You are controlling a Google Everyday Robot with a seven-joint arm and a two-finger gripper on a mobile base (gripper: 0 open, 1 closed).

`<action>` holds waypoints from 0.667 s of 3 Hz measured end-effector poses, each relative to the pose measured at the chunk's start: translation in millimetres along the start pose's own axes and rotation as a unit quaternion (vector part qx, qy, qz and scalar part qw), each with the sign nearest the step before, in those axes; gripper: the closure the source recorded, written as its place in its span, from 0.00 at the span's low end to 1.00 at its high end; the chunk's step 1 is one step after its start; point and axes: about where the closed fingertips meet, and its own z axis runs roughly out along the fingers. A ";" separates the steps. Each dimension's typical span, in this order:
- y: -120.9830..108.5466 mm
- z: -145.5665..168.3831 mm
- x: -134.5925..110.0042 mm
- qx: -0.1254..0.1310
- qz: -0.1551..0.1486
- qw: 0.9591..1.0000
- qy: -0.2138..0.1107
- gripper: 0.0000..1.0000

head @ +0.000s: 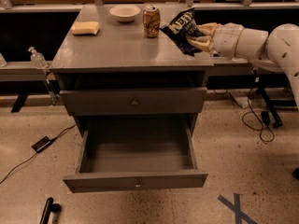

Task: Pick blue chip bag from middle drawer and place on counter

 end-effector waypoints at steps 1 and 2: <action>-17.2 30.6 15.4 0.013 0.017 0.999 0.028 1.00; -25.0 44.6 28.5 0.016 0.031 0.998 0.051 1.00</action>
Offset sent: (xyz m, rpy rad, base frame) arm 0.0815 0.0057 -0.0133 -0.0272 0.1168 -0.1510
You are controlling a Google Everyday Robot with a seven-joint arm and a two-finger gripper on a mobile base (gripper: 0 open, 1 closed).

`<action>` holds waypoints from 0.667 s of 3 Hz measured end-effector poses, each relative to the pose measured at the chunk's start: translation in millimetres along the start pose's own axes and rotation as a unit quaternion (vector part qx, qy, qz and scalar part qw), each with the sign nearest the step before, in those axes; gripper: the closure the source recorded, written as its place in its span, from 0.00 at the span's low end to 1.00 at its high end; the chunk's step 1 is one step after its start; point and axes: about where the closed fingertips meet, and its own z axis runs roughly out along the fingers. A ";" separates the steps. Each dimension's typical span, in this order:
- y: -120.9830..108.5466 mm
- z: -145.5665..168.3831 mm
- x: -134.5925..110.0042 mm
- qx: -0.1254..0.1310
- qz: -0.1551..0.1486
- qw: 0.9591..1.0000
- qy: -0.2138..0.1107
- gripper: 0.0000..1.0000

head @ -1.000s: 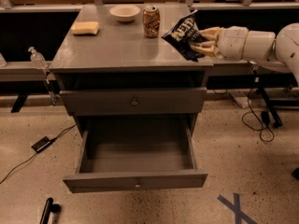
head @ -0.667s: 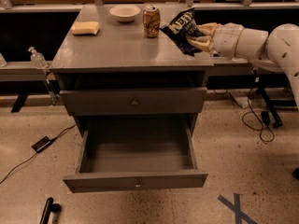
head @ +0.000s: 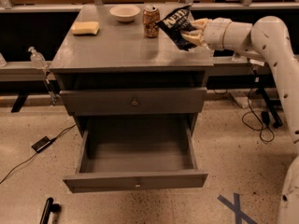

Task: Pick blue chip bag from middle drawer and place on counter

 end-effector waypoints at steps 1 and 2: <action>5.3 17.6 15.9 -0.020 0.027 0.999 -0.003 0.81; 6.2 21.5 18.6 -0.027 0.032 0.999 -0.005 0.59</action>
Offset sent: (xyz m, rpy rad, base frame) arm 0.0155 0.0078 -0.0207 0.0273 0.0645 0.0313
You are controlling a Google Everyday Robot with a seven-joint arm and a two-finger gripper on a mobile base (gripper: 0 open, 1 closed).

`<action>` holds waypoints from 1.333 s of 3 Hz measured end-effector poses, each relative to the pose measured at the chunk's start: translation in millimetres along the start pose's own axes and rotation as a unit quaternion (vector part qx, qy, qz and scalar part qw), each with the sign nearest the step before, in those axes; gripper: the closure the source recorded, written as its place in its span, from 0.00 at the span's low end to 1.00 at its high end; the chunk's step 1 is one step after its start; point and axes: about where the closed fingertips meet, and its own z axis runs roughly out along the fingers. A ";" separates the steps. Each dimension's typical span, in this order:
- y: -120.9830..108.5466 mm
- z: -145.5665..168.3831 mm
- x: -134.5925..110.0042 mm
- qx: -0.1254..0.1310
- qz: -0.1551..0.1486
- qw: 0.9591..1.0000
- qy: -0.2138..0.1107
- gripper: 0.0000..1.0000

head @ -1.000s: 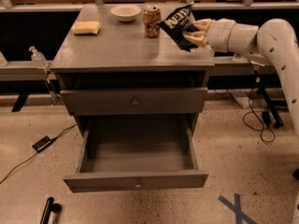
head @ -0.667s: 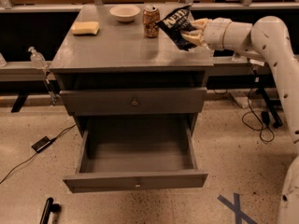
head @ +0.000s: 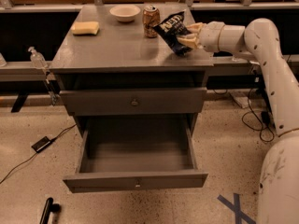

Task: Pick blue chip bag from middle drawer and place on counter

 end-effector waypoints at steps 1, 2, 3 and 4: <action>2.3 4.1 -0.9 -0.003 0.000 1.000 -0.001 0.36; 4.4 7.5 -1.5 -0.005 0.001 1.000 -0.003 0.12; 6.3 10.7 -2.0 -0.007 0.001 1.000 -0.004 0.00; -7.3 4.0 -17.5 0.007 0.003 0.999 -0.032 0.00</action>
Offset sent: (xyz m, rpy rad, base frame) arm 0.0006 0.0041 -0.0012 0.0005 0.0015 0.0051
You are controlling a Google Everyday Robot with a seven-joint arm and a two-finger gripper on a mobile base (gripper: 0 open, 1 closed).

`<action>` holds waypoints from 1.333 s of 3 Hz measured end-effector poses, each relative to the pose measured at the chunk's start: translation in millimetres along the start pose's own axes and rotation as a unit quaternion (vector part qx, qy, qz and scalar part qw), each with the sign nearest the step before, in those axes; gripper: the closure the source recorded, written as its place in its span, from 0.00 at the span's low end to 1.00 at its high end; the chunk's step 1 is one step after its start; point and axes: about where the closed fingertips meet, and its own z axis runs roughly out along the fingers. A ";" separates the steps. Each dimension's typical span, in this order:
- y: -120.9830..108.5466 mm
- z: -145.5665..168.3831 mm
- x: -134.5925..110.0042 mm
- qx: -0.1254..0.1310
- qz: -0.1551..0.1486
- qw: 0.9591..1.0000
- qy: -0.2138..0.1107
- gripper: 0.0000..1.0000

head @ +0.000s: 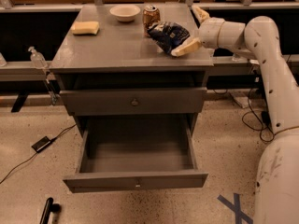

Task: Pick blue chip bag from middle drawer and place on counter

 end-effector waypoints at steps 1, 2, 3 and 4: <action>-16.6 -9.4 -14.8 0.019 0.000 1.000 -0.022 0.00; -55.1 -52.6 -36.3 0.078 -0.014 0.996 -0.027 0.00; -77.3 -79.2 -45.1 0.115 -0.032 0.993 -0.012 0.00; -78.5 -84.6 -41.9 0.121 -0.037 0.992 0.013 0.00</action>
Offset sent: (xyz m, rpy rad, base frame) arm -0.0212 -0.0994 0.1062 0.1124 -0.1856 -0.1977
